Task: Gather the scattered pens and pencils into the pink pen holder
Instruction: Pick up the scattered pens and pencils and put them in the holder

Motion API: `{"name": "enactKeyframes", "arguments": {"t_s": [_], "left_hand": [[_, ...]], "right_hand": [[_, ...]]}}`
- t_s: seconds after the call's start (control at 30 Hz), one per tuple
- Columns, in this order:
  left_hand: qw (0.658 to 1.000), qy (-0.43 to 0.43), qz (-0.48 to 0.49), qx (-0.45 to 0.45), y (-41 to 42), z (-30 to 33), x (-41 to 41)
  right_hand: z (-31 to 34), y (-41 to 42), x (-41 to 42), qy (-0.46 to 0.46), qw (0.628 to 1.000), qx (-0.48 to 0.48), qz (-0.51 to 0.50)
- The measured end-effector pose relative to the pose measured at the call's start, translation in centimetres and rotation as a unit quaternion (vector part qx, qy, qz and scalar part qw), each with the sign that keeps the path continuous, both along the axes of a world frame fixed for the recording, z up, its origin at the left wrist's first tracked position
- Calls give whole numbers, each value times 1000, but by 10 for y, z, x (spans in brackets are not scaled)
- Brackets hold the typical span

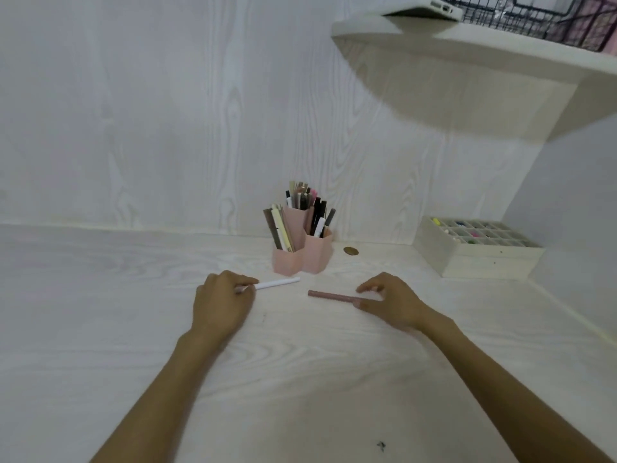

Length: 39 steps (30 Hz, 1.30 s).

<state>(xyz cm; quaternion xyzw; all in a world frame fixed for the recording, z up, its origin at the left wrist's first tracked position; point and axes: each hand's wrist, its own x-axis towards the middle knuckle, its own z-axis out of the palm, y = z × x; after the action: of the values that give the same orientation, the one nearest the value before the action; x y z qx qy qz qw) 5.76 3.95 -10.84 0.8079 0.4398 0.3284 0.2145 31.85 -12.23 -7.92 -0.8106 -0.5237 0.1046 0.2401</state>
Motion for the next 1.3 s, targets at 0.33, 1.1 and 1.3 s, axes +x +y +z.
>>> {"name": "enactKeyframes", "arguments": {"t_s": [0.33,1.1,1.3], "left_hand": [[992,15,124,-7,6,-6,-7],[984,17,177,-11,6,-5,-10],[985,31,172,-7,10,-6,-13]], "right_hand": [[48,4,-5,177,958,221,-41],[45,99,-51,-82,953,282,-79],[36,88,-46,-152,957,245,-25]]}}
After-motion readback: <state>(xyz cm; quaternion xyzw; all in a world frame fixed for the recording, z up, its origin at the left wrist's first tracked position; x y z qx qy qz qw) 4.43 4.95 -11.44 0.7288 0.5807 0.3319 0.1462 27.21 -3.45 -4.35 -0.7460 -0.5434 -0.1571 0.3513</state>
